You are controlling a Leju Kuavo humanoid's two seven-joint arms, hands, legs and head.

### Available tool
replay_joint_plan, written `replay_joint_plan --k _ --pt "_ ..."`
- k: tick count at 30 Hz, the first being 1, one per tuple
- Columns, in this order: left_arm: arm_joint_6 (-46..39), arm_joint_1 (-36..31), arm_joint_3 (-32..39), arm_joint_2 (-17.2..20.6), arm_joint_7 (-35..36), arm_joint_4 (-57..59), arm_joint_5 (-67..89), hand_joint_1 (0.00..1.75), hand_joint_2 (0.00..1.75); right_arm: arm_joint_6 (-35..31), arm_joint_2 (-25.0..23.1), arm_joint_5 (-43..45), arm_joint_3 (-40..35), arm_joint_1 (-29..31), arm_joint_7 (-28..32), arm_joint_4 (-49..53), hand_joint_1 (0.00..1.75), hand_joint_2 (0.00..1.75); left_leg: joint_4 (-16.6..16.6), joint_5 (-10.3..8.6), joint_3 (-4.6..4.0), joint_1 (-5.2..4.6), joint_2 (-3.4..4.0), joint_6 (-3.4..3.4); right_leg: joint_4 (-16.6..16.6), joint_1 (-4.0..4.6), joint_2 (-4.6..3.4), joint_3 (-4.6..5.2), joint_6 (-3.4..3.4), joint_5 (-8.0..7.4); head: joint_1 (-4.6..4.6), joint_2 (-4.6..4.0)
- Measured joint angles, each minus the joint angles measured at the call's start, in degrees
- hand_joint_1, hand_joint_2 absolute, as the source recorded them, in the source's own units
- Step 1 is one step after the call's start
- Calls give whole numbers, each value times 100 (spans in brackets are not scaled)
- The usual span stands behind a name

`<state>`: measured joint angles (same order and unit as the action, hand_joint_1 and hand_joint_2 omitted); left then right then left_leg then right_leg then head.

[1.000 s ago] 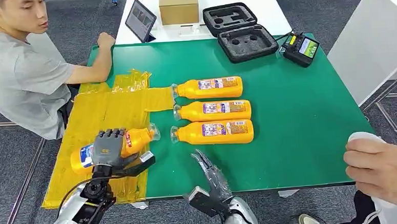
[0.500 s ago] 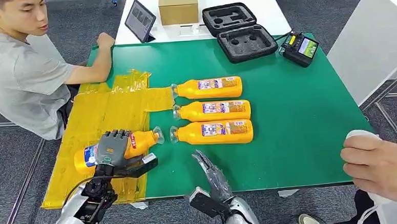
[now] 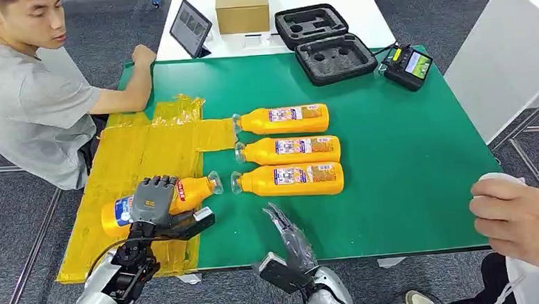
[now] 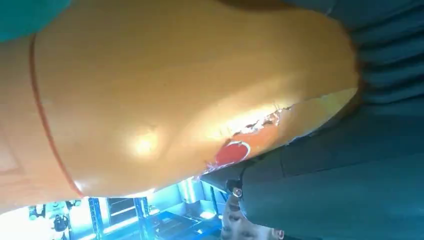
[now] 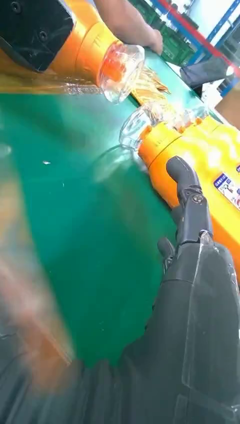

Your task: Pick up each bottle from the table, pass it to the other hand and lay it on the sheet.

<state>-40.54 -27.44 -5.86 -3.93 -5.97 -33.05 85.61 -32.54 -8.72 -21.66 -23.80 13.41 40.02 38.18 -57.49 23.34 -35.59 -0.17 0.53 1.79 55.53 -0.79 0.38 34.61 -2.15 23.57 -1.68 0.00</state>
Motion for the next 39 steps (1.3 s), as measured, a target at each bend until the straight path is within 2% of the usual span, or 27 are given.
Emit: replay_joint_plan --k 5,6,7,8,31,39 --pt "-2 -3 24 -9 0 2 0 152 0 0 0 0 0 0 0 -2 0 175 0 0 1 0 0 0 0 0 0 0 0 0 0 0" --pt "-2 -3 24 -11 0 2 0 133 0 0 0 0 0 0 0 -4 0 175 0 0 1 0 0 0 0 0 0 -1 0 0 0 0" --pt "-2 -3 24 -11 0 2 0 14 0 0 0 0 0 0 0 -4 0 175 0 0 1 0 0 0 0 0 0 -1 0 0 0 0" --pt "-2 -4 24 -11 0 2 0 0 0 0 0 0 0 0 0 -7 0 175 0 0 1 0 0 0 0 0 0 -1 0 0 0 0" --pt "-7 -119 116 -118 -157 555 -168 0 0 -26 0 42 -11 21 0 -33 0 175 0 -3 1 1 0 -3 0 0 1 -3 0 0 0 0" --pt "0 -185 118 -155 -452 656 -372 0 0 -57 9 109 -11 21 0 -33 0 175 0 -6 2 1 -1 -2 0 0 1 -3 0 -1 0 0"
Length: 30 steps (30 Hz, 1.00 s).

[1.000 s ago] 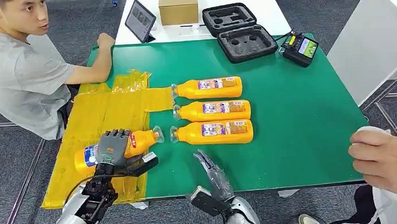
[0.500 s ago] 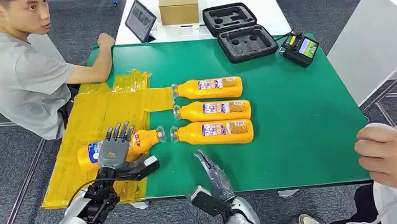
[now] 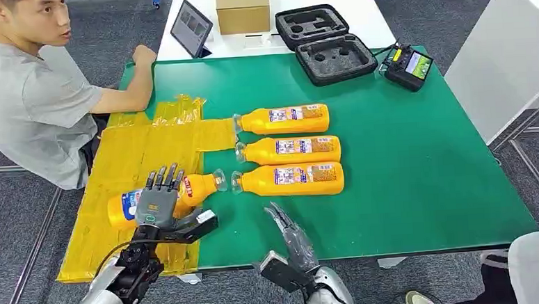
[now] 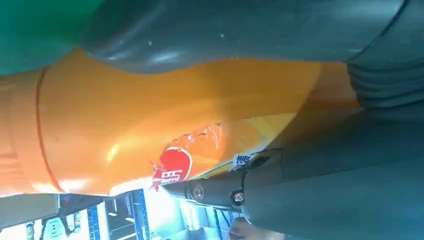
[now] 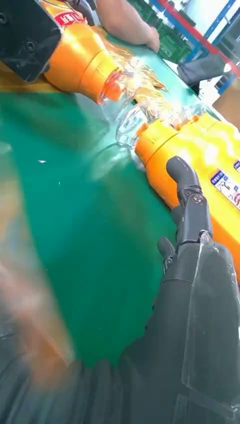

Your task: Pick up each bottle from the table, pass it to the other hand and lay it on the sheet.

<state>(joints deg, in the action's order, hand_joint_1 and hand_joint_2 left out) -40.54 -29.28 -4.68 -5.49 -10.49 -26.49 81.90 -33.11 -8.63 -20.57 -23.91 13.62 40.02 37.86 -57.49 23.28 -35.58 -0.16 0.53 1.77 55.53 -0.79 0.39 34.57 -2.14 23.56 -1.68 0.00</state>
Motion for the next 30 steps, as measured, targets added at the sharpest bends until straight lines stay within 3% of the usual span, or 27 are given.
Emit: replay_joint_plan --k 4,9,17,25,28,30 --pt "0 156 0 -77 -473 -386 -186 0 0 0 -2 -35 0 0 0 0 0 175 -1 0 -1 -1 -1 1 0 -1 1 1 -1 -1 0 0" --pt "0 682 -2 -389 -1525 -1834 -489 0 0 -31 0 -94 2 -23 0 2 0 175 -2 2 -6 -8 -1 2 -1 -4 1 3 -1 0 0 0" --pt "0 1403 5 -732 -2158 -3657 -599 0 0 -83 35 20 2 -57 0 2 0 175 0 8 -9 -7 0 0 -1 -1 -1 10 -1 1 0 0" --pt "4 1634 51 -929 -2578 -4415 -862 0 0 -254 42 -64 -4 -56 0 7 0 175 0 5 -9 -5 0 -1 -1 -2 0 9 -1 0 0 0" --pt "7 1724 66 -1016 -2898 -4507 -1419 0 0 -614 66 -856 15 -61 0 46 0 175 -1 5 -9 -6 -1 0 -1 -3 0 9 -1 0 0 0" --pt "9 1782 17 -1018 -2929 -4507 -2031 0 0 -649 53 -1908 259 -144 0 222 0 175 -1 6 -9 -7 -1 0 -1 -3 -1 10 -1 1 0 0"
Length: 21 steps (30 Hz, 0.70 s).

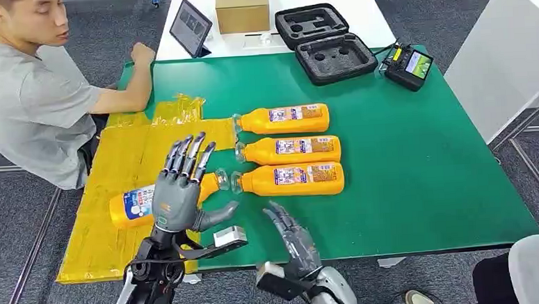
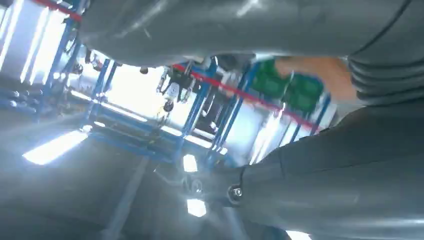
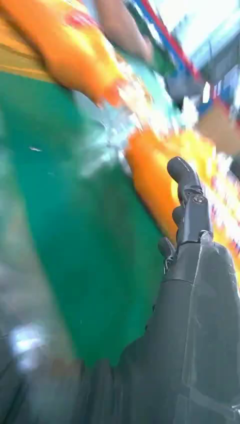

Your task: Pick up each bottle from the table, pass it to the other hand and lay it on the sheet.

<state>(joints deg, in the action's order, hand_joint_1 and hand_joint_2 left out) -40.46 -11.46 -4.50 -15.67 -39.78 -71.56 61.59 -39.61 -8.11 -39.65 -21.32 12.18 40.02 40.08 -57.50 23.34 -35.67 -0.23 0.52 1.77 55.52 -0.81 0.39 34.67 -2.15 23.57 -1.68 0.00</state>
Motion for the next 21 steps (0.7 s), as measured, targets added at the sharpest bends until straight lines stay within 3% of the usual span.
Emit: replay_joint_plan --k 4,9,21 --pt "7 114 -325 57 -4 98 -1667 0 0 -13 -170 -2010 845 -299 0 673 0 175 0 1 -4 0 -2 0 0 1 5 2 0 1 0 0" --pt "13 359 -920 273 -17 72 -2912 0 0 -15 -332 -3461 1771 -661 -46 1785 0 175 1 2 -4 1 -2 -1 0 0 4 2 1 2 0 0" --pt "17 597 -1770 548 -37 -238 -3415 0 0 -15 -166 -4041 2346 -750 -975 2630 0 175 0 1 -4 -3 -2 1 -1 -4 4 1 -1 0 -2 0"
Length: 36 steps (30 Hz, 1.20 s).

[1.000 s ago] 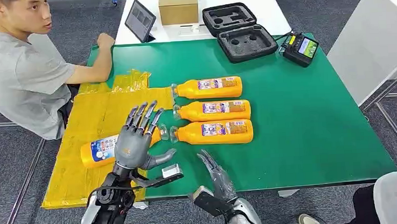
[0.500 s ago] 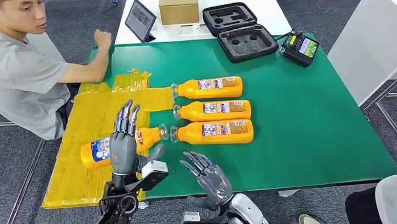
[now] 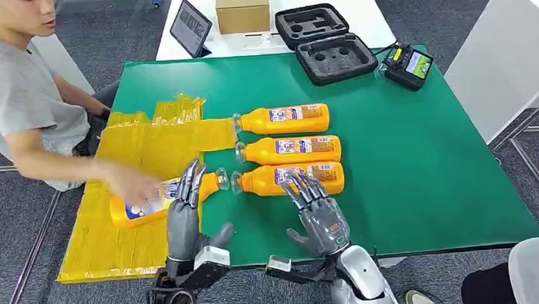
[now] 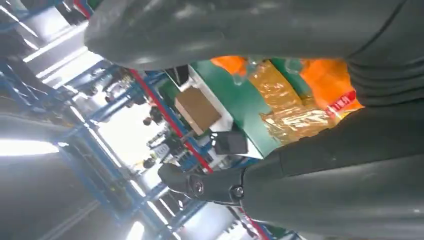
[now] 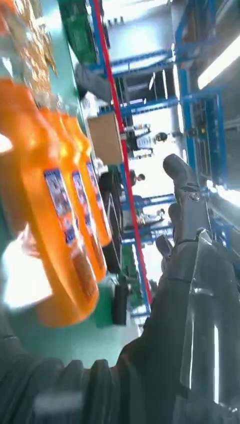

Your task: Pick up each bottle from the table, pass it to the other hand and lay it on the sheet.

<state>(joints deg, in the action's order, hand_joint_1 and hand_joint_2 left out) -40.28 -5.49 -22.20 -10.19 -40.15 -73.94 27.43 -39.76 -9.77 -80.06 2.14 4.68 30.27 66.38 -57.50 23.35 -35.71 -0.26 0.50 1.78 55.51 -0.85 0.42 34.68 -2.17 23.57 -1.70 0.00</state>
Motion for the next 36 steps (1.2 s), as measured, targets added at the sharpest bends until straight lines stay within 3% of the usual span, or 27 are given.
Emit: replay_joint_plan --k 20,36 --pt "0 -212 -591 9 -2 -159 -184 0 0 0 599 -297 -46 1051 -854 -1353 0 175 -1 -3 0 0 0 3 0 1 2 -1 0 -2 2 0" --pt "0 -276 -866 -50 -2 -162 -197 0 0 -13 859 149 -201 2086 -616 -3217 0 175 -1 -5 5 0 1 4 0 1 -1 -5 0 -3 2 0"
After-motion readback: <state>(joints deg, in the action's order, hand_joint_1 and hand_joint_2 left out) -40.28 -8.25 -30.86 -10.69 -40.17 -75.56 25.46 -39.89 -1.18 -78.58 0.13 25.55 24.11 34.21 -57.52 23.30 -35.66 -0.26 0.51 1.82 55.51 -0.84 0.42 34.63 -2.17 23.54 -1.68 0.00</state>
